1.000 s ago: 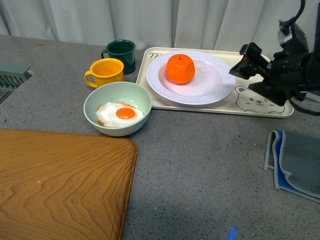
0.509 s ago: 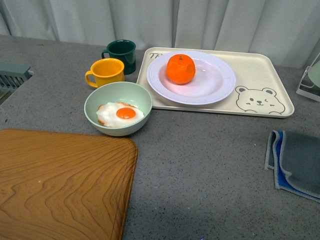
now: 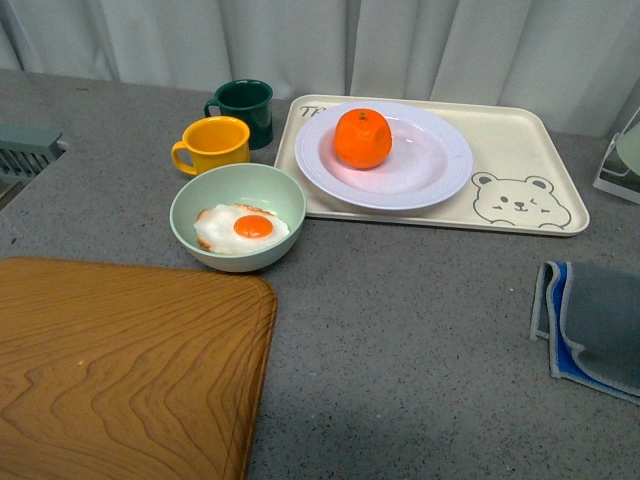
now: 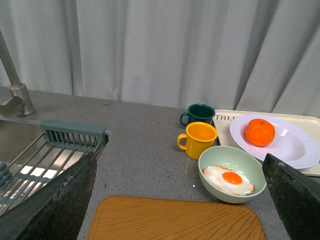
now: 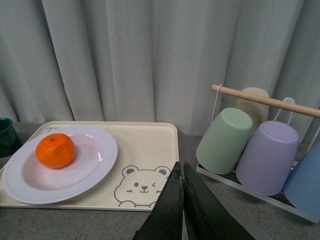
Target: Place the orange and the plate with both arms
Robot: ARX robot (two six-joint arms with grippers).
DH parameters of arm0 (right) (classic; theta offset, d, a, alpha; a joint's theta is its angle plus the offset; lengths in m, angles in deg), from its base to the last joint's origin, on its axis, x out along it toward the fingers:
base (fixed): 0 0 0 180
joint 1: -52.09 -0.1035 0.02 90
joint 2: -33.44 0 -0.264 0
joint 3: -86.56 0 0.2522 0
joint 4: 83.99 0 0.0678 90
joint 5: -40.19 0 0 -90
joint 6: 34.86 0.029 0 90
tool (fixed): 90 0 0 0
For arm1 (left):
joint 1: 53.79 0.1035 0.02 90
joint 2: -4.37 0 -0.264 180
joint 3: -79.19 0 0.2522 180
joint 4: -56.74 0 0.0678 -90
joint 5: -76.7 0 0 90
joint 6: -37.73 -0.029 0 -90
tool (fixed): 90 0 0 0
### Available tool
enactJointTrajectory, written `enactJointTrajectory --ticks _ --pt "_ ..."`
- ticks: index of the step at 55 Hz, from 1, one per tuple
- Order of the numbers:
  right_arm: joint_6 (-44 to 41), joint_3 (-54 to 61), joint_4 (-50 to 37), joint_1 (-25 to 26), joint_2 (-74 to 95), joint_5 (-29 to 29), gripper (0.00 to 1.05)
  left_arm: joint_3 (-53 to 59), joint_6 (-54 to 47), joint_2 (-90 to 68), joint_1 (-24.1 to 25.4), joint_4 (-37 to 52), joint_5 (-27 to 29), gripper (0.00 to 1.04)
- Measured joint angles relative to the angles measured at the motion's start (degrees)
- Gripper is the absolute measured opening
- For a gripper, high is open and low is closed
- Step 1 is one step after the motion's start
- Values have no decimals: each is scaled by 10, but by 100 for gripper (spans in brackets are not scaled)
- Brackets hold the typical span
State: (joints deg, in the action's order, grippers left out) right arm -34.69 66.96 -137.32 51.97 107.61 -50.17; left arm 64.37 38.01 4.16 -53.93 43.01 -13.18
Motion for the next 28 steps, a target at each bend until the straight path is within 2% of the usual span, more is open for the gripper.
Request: enactJointTrajectory --ticks 6,28 --pt "0 10 102 0 -111 2 1 0 0 0 0 0 0 98" --pt "0 48 243 0 -294 3 1 0 0 0 0 0 0 98"
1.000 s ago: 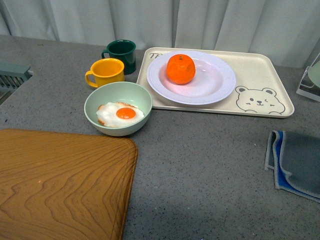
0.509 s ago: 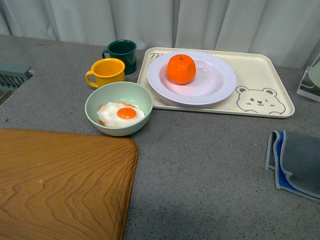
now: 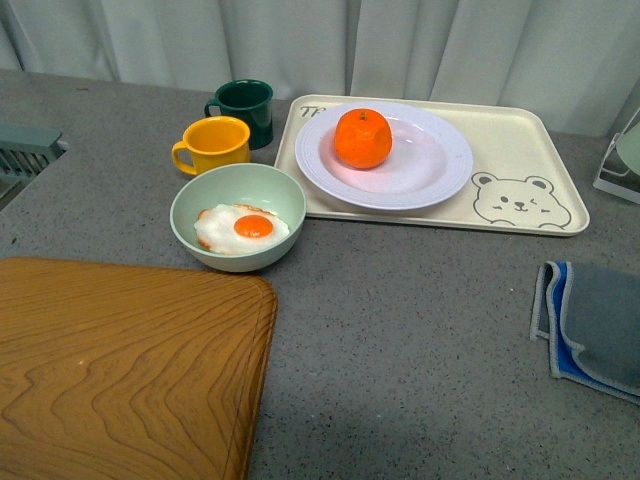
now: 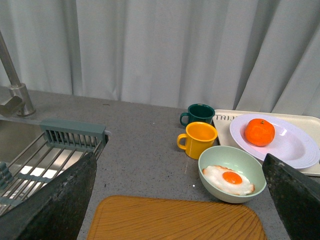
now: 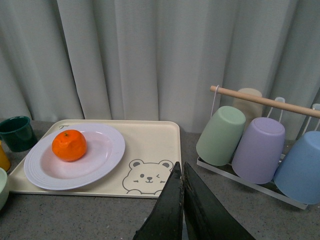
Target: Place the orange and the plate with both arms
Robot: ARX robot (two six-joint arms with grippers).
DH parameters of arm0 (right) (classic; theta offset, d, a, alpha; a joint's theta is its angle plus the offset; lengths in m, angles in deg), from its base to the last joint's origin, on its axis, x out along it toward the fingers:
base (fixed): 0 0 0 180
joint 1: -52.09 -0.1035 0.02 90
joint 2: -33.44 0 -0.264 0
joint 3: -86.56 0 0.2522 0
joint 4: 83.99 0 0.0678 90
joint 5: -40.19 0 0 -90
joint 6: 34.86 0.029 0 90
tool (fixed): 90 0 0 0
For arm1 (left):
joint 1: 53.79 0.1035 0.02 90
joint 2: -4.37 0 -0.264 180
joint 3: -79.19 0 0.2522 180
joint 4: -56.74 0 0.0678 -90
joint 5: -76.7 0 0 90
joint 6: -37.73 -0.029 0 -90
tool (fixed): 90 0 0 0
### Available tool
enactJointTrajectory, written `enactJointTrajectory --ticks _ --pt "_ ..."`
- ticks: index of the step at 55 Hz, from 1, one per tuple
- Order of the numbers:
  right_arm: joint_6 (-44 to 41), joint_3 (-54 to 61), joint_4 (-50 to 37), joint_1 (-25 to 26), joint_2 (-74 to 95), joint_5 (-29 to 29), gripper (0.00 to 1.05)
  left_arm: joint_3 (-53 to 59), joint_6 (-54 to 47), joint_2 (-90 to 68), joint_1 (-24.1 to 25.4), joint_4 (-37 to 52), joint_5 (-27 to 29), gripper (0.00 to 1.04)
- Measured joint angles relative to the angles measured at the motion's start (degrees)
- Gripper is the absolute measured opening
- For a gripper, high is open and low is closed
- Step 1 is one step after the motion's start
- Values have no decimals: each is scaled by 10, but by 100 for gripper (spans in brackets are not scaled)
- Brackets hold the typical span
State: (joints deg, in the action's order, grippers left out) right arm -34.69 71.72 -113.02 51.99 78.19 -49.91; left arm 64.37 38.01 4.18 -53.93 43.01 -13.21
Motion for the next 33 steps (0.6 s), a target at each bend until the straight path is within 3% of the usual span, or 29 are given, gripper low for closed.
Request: enactJointTrajectory --ticks 33 --pt "0 8 189 0 -210 0 1 0 0 0 0 0 0 98"
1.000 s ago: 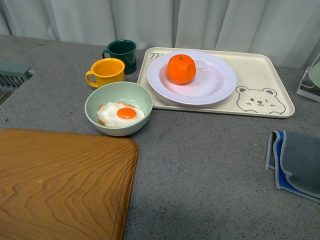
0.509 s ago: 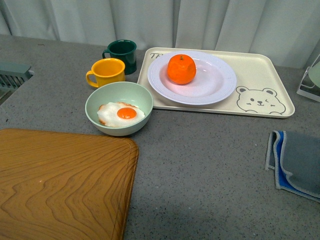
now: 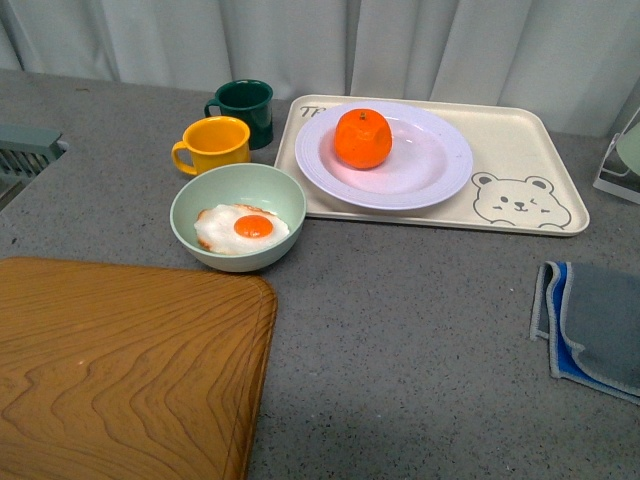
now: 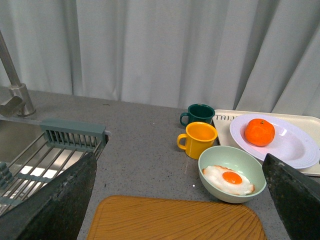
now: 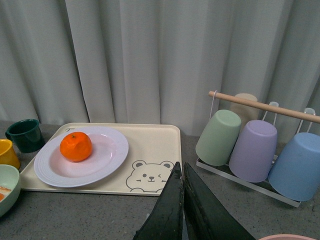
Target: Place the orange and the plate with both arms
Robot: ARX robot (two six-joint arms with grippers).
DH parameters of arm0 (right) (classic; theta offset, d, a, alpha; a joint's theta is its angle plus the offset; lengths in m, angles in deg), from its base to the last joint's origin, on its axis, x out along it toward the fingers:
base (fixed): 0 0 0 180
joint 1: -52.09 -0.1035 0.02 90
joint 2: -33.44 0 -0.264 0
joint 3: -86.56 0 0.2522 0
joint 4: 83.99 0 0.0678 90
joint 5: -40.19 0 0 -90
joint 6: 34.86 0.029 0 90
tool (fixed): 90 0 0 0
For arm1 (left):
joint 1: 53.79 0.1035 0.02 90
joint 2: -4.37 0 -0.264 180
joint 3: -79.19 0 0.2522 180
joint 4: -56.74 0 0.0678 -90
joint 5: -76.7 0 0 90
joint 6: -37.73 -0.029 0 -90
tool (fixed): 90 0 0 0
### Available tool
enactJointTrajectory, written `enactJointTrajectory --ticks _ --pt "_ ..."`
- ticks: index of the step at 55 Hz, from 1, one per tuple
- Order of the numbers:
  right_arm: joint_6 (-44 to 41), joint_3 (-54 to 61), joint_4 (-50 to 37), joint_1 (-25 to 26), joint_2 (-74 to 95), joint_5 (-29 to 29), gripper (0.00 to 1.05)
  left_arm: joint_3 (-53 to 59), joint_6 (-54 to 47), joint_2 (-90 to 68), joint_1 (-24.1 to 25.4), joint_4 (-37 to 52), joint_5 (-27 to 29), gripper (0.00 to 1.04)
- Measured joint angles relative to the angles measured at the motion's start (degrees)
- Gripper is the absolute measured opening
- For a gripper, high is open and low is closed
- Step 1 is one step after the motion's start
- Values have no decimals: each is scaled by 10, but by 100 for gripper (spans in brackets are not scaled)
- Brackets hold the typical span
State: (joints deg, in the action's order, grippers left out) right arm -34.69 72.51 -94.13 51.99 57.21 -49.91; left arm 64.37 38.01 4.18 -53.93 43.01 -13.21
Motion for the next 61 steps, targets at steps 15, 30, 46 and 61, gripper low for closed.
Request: enactJointTrajectory --ticks 15,30,46,61 --pt "0 0 61 0 -62 0 1 0 0 0 0 0 0 98" --pt "0 0 110 0 -110 0 1 0 0 0 0 0 0 98" --pt "0 0 198 0 -183 1 1 0 0 0 0 0 0 98" --pt "0 0 238 0 -235 2 1 0 0 0 0 0 0 98"
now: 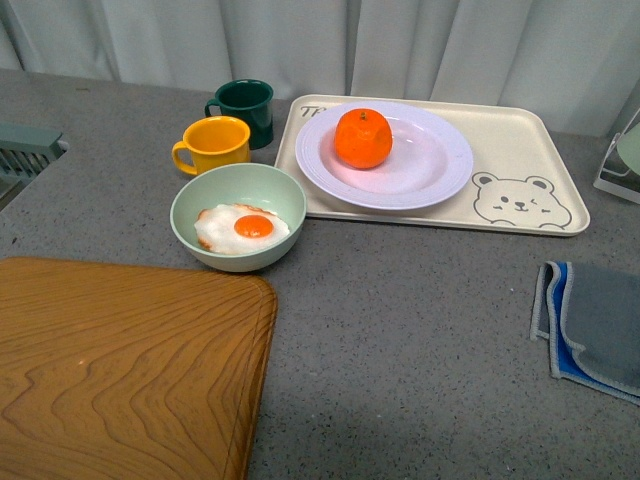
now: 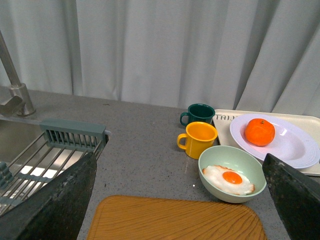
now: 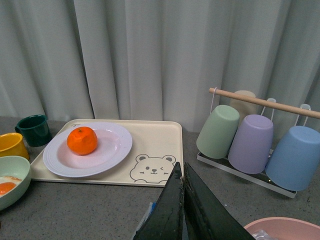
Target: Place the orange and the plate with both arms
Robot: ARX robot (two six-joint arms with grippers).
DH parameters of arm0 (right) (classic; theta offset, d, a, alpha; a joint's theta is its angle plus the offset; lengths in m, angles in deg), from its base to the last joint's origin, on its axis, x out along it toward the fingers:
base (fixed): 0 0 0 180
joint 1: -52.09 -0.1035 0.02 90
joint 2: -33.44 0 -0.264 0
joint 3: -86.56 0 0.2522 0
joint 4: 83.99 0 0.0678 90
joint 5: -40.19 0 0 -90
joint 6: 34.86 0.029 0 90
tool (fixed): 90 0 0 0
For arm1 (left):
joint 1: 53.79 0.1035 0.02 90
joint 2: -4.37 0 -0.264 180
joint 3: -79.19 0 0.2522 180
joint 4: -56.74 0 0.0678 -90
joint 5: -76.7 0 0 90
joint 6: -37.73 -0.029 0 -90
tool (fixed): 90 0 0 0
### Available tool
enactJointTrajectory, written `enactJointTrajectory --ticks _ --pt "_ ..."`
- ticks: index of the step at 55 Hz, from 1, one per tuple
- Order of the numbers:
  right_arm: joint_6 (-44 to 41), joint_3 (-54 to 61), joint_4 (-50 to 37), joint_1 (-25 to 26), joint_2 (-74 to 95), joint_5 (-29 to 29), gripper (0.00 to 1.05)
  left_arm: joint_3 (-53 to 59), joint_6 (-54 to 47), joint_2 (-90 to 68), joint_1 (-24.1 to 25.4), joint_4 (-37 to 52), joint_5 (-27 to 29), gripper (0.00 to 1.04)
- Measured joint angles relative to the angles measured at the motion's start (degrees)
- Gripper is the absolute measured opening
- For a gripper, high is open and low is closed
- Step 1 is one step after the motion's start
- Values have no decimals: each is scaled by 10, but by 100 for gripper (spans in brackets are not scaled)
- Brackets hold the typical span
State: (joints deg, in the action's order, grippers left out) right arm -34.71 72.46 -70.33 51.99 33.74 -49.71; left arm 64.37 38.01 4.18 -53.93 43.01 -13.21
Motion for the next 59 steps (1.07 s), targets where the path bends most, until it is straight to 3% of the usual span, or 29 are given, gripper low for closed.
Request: enactJointTrajectory --ticks 3,6,33,59 --pt "-1 0 0 0 0 0 2 0 0 0 0 0 0 98" --pt "-1 0 0 0 0 0 10 0 0 0 0 0 0 98" --pt "-1 0 0 0 0 0 95 0 0 0 0 0 0 98" --pt "0 0 0 0 0 0 95 0 0 0 0 0 0 98"
